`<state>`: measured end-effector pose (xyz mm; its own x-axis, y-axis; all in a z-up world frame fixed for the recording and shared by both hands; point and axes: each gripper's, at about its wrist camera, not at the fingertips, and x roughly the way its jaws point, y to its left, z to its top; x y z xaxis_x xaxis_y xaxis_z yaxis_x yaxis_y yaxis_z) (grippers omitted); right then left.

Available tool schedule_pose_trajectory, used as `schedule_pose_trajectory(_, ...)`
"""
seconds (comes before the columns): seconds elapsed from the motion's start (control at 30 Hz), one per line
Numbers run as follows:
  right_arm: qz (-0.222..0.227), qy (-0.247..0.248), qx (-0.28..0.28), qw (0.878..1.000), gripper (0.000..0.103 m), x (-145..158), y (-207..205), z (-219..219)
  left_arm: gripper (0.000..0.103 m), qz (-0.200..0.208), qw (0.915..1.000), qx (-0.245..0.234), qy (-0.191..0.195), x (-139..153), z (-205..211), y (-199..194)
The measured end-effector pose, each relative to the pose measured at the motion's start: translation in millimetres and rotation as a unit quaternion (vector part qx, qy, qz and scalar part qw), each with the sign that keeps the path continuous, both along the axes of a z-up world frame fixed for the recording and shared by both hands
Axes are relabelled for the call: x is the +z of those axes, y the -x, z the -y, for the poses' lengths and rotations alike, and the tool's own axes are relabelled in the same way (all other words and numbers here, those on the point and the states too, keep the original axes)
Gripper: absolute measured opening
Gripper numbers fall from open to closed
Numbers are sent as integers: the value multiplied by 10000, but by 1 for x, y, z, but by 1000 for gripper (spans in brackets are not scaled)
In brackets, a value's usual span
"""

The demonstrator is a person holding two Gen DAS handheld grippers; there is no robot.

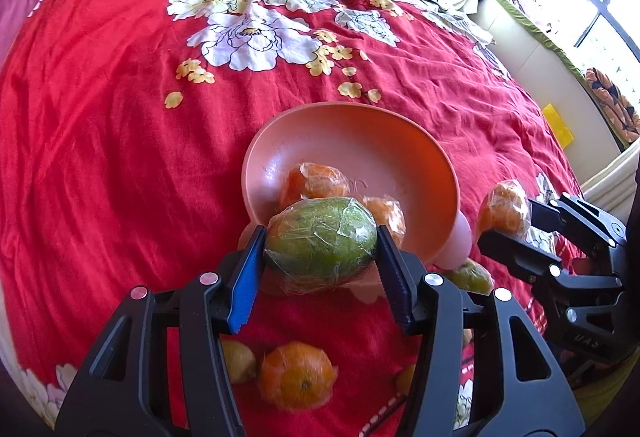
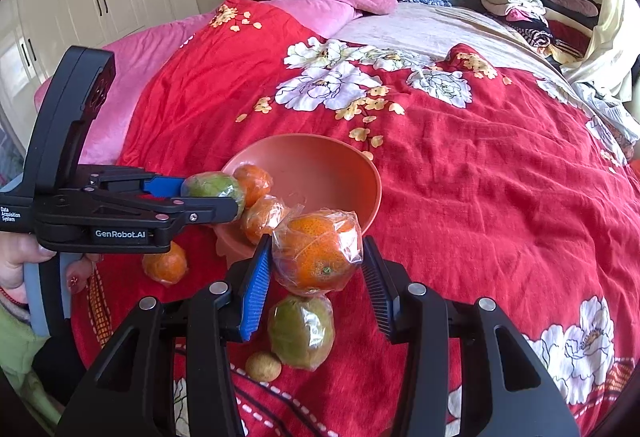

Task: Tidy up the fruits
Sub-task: 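Carry the green mango over the pink bowl while the right tool carries its orange there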

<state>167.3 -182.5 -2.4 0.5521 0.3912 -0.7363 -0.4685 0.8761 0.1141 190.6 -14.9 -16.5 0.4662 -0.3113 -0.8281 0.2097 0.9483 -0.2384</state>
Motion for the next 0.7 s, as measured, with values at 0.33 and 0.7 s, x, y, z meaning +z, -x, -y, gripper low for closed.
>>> schedule_pose_trajectory(0.33, -44, 92, 142, 9998, 43, -8, -14, -9, 46, 22, 10000, 12, -43, -2, 0, -18)
schedule_pose_trajectory(0.7, -105, 244, 321, 9991, 43, -20, -25, -23, 46, -51, 10000, -43, -58, -9, 5, -28)
